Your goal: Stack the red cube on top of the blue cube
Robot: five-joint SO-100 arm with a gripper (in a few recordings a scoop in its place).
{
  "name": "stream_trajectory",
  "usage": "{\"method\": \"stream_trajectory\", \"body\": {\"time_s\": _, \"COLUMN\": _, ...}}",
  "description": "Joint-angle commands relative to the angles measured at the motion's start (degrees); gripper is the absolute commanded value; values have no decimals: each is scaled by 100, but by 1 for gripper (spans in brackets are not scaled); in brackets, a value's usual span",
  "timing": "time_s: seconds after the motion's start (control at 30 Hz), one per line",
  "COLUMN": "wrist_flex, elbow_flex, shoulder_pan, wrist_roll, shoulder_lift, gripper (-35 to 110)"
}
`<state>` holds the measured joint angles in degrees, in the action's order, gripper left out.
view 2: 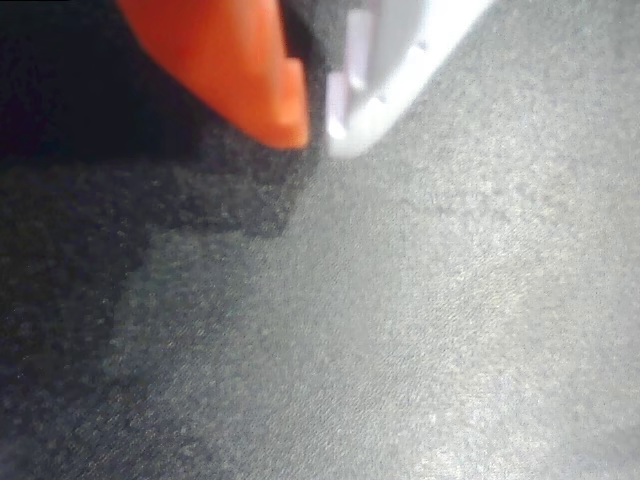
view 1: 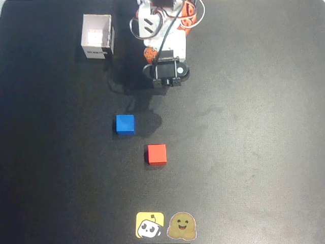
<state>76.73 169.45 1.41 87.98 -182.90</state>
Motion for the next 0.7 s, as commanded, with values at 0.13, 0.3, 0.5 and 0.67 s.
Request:
{"method": "stream_trajectory", "body": {"time_s": 0.13, "wrist_flex": 0, "elbow_flex": -18, "shoulder_pan": 0, "wrist_roll": -79, "shoulder_lift": -26, "gripper": 0}}
{"method": "stream_trajectory", "body": {"time_s": 0.3, "wrist_flex": 0, "elbow_flex": -18, "shoulder_pan": -9, "wrist_roll": -79, "shoulder_lift": -26, "gripper": 0}}
{"method": "stream_trajectory", "body": {"time_s": 0.5, "wrist_flex": 0, "elbow_flex": -18, "shoulder_pan": -18, "wrist_roll": -88, "shoulder_lift": -26, "gripper": 0}}
{"method": "stream_trajectory", "body": {"time_s": 0.67, "wrist_flex": 0, "elbow_flex": -18, "shoulder_pan": -62, "wrist_roll": -114, "shoulder_lift": -26, "gripper": 0}}
